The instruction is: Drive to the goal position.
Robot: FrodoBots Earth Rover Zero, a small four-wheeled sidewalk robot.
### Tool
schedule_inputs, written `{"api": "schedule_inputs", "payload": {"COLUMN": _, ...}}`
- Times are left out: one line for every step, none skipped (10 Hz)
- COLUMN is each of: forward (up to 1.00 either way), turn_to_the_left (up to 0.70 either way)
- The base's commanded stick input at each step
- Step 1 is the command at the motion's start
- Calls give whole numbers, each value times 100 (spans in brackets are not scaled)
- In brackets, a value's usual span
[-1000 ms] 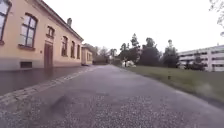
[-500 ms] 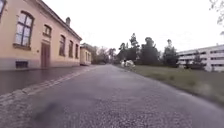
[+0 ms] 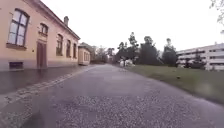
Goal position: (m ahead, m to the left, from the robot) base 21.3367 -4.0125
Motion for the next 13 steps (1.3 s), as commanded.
{"api": "schedule_inputs", "payload": {"forward": 100, "turn_to_the_left": 0}}
{"api": "schedule_inputs", "payload": {"forward": 100, "turn_to_the_left": 0}}
{"api": "schedule_inputs", "payload": {"forward": 100, "turn_to_the_left": 0}}
{"api": "schedule_inputs", "payload": {"forward": 100, "turn_to_the_left": 0}}
{"api": "schedule_inputs", "payload": {"forward": 100, "turn_to_the_left": 25}}
{"api": "schedule_inputs", "payload": {"forward": 100, "turn_to_the_left": 40}}
{"api": "schedule_inputs", "payload": {"forward": 100, "turn_to_the_left": 39}}
{"api": "schedule_inputs", "payload": {"forward": 100, "turn_to_the_left": 16}}
{"api": "schedule_inputs", "payload": {"forward": 100, "turn_to_the_left": 0}}
{"api": "schedule_inputs", "payload": {"forward": 100, "turn_to_the_left": 0}}
{"api": "schedule_inputs", "payload": {"forward": 100, "turn_to_the_left": 0}}
{"api": "schedule_inputs", "payload": {"forward": 100, "turn_to_the_left": 0}}
{"api": "schedule_inputs", "payload": {"forward": 100, "turn_to_the_left": 0}}
